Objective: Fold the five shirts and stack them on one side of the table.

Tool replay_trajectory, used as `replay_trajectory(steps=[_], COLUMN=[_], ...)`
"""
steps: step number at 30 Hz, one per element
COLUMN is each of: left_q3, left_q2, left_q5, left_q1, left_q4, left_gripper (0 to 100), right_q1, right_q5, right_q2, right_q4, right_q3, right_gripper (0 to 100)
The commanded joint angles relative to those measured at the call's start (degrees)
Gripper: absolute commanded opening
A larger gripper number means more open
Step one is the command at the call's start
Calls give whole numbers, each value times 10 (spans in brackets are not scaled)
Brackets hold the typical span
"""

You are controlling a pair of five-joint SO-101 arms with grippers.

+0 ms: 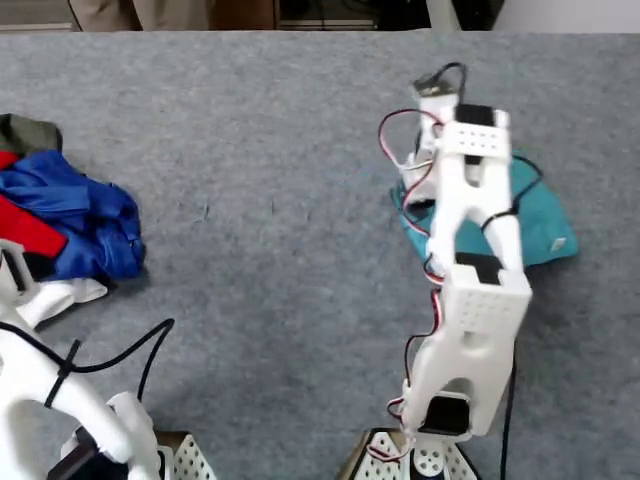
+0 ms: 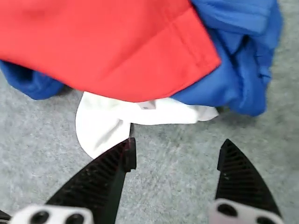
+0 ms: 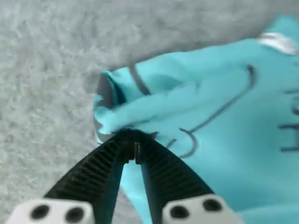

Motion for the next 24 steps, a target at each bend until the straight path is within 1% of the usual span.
replay_trajectory(steps=[1,4,6,9,12,14,17,18,20,24], left_q3=[21,25,24,21,20,19,6,-2,-22,-41], left_q2=[-15,-15,-15,-15,-15,-12,-11,-11,-10,18], left_q5=[-13,-33,-33,-33,-33,-31,-26,-14,6,9], left_q1=[-19,-24,-25,-25,-25,-25,-25,-25,-25,-25], left_q4=[-33,-34,-35,-35,-35,-37,-60,-69,-95,-159], left_gripper=[287,286,287,288,288,288,288,289,289,290], right_q1=[-33,-71,-91,-96,-64,-30,16,27,34,33], right_q5=[-5,-5,-5,-5,-7,-7,-5,-4,-4,26], right_q2=[11,15,14,14,8,-9,-47,-61,-84,-111], right_q4=[-10,-11,-11,-10,-6,17,51,66,103,180], right_q3=[0,-3,-3,-3,-7,-27,-79,-99,-140,-210], right_gripper=[12,12,12,12,12,15,15,15,15,15])
